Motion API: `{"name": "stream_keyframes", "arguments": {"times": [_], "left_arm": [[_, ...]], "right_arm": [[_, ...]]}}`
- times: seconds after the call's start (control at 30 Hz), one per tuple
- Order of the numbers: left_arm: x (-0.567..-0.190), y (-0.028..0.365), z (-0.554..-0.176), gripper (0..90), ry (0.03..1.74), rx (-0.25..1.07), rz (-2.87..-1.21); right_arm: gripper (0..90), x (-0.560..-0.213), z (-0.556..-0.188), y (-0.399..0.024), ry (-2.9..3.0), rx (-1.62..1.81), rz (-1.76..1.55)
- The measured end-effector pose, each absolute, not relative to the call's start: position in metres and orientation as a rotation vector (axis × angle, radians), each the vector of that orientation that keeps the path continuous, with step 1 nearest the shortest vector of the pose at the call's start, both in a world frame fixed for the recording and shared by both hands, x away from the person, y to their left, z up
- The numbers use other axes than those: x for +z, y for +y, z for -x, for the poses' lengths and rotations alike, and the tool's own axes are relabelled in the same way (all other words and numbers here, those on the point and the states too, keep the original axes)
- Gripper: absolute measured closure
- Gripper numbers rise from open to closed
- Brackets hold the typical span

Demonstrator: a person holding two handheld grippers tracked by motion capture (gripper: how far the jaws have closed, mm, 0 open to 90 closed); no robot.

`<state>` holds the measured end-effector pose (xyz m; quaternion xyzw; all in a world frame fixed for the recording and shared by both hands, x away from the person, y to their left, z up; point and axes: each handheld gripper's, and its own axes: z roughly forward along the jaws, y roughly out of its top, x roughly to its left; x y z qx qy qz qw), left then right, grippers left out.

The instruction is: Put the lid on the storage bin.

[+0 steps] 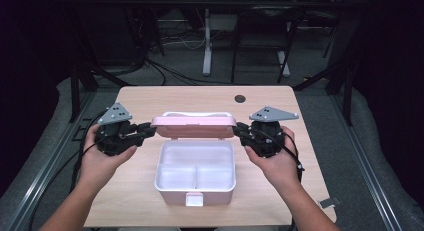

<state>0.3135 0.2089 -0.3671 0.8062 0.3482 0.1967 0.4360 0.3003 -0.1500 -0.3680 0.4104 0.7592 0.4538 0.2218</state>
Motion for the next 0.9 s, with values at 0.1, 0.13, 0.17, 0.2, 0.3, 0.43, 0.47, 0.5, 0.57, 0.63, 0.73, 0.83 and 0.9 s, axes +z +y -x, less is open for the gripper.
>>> {"name": "stream_keyframes", "arguments": {"times": [0.1,0.13,0.17,0.2,0.3,0.43,0.47,0.5,0.57,0.63,0.73,0.83,0.9], "left_arm": [[-0.368,0.209,-0.311,75.2,0.862,0.489,-2.006],[-0.369,0.21,-0.308,75.2,0.857,0.486,-2.004],[-0.369,0.21,-0.308,75.2,0.857,0.486,-2.004],[-0.37,0.211,-0.305,75.2,0.852,0.485,-2.003],[-0.37,0.211,-0.301,74.9,0.843,0.495,-2.007],[-0.37,0.211,-0.295,74.8,0.833,0.5,-2.014],[-0.371,0.211,-0.293,74.8,0.832,0.501,-2.011],[-0.372,0.212,-0.292,74.7,0.833,0.498,-2.008],[-0.373,0.212,-0.292,74.4,0.831,0.493,-2.006],[-0.375,0.213,-0.29,74.4,0.83,0.486,-1.999],[-0.378,0.215,-0.287,74.4,0.821,0.477,-2.0],[-0.38,0.217,-0.284,74.6,0.815,0.467,-1.997],[-0.382,0.217,-0.283,74.6,0.812,0.466,-1.994]], "right_arm": [[78.9,-0.368,-0.298,-0.15,2.113,1.258,-1.126],[78.6,-0.369,-0.295,-0.15,2.105,1.253,-1.127],[78.6,-0.369,-0.295,-0.15,2.105,1.253,-1.127],[78.5,-0.37,-0.292,-0.151,2.114,1.248,-1.122],[78.4,-0.372,-0.29,-0.151,2.112,1.254,-1.117],[78.0,-0.374,-0.286,-0.152,2.131,1.279,-1.105],[77.9,-0.375,-0.284,-0.152,2.121,1.263,-1.109],[77.8,-0.376,-0.283,-0.152,2.125,1.271,-1.105],[77.7,-0.376,-0.282,-0.152,2.122,1.265,-1.107],[77.4,-0.377,-0.281,-0.153,2.121,1.267,-1.11],[76.8,-0.379,-0.278,-0.153,2.124,1.272,-1.103],[76.4,-0.382,-0.274,-0.153,2.132,1.274,-1.091],[76.2,-0.384,-0.272,-0.153,2.129,1.272,-1.089]]}}
